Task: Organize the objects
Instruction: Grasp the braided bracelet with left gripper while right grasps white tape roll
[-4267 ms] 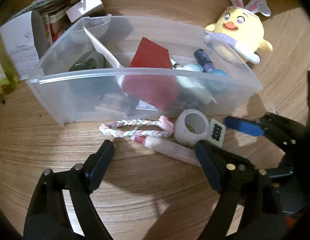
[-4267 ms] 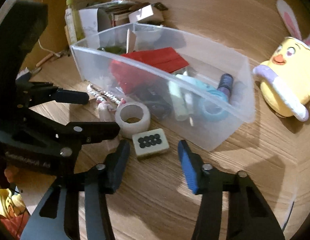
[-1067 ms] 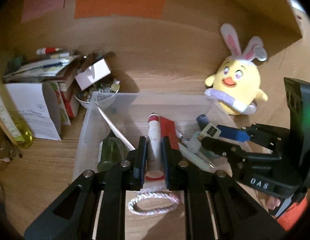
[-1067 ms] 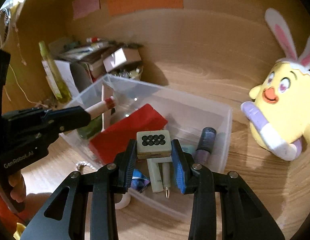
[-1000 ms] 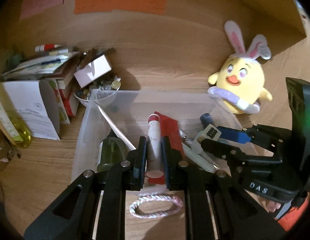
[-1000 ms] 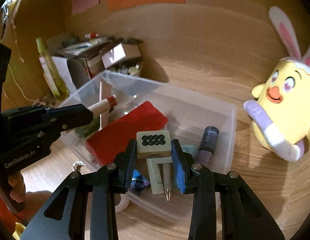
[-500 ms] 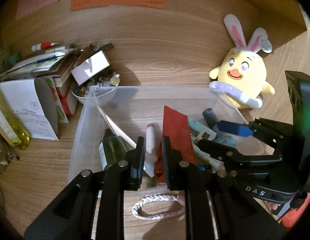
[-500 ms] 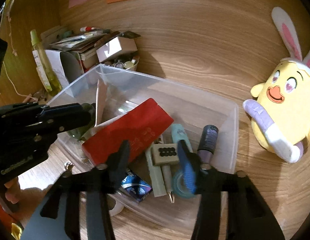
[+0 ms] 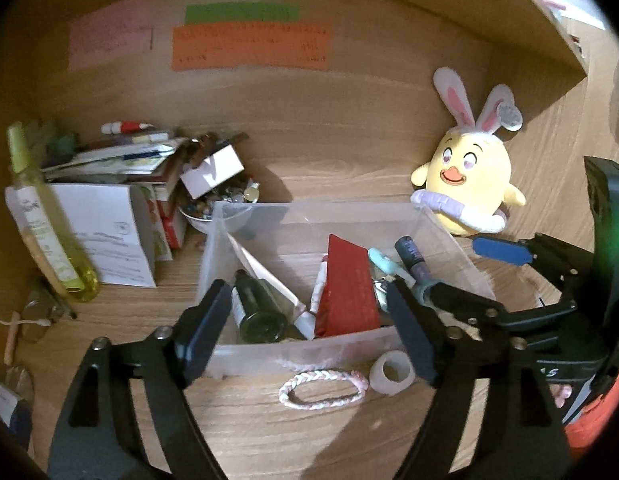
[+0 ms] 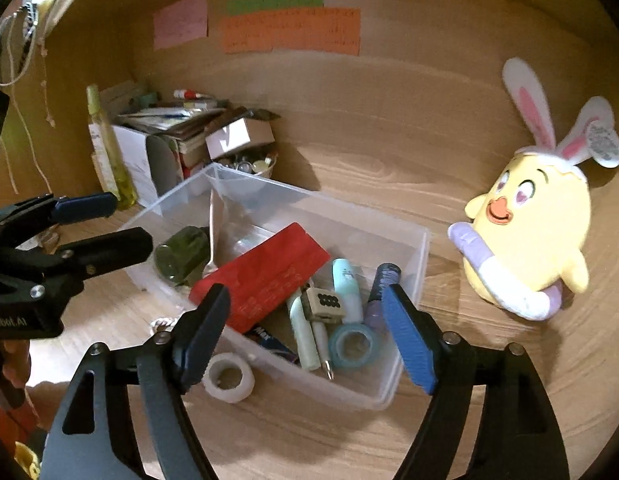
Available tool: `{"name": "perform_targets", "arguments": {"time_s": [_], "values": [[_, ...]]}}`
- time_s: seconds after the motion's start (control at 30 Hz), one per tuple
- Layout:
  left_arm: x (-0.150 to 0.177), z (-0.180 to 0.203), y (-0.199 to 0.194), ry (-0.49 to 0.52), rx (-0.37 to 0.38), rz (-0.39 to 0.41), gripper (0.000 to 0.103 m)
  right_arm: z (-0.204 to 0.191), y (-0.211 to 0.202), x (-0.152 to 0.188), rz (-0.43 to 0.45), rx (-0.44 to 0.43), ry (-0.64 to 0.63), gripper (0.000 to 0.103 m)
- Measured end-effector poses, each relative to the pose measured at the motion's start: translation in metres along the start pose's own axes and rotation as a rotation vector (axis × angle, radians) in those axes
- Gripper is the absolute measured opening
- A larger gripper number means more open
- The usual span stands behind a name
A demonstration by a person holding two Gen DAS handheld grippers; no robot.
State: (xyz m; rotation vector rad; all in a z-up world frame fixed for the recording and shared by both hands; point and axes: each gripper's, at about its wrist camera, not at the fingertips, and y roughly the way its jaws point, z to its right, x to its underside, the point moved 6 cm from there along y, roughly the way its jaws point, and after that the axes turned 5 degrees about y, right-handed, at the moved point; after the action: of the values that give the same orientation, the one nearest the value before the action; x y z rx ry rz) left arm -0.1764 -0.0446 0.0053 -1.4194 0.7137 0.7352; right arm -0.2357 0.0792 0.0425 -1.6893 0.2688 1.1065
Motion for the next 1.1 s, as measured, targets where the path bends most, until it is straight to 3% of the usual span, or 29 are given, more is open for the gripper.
{"name": "perform_targets", "arguments": {"time_s": [0.17, 0.43, 0.67, 0.77, 1.0, 1.1], "values": [[0.015, -0.001, -0.011, 0.005, 0.005, -0.019, 0.095, -0.003, -0.017, 0.010, 0.011, -0.027, 0.002, 0.081], [0.061, -0.003, 0.006, 0.016, -0.006, -0.139, 0.095, -0.010, -0.016, 0.042, -0.038, -0.078, 0.012, 0.081], [0.090, -0.012, 0.022, -0.016, 0.006, -0.225, 0.095, -0.023, 0.011, 0.072, -0.131, -0.119, 0.023, 0.080], [0.094, -0.017, 0.021, -0.035, 0.015, -0.235, 0.095, -0.032, 0.025, 0.074, -0.160, -0.119, -0.002, 0.072], [0.096, -0.022, 0.019, -0.031, 0.019, -0.244, 0.095, -0.046, 0.051, 0.078, -0.222, -0.121, -0.038, 0.038], [0.098, -0.017, 0.028, -0.016, 0.031, -0.273, 0.096, -0.045, 0.054, 0.080, -0.225, -0.138, -0.019, 0.035]]}}
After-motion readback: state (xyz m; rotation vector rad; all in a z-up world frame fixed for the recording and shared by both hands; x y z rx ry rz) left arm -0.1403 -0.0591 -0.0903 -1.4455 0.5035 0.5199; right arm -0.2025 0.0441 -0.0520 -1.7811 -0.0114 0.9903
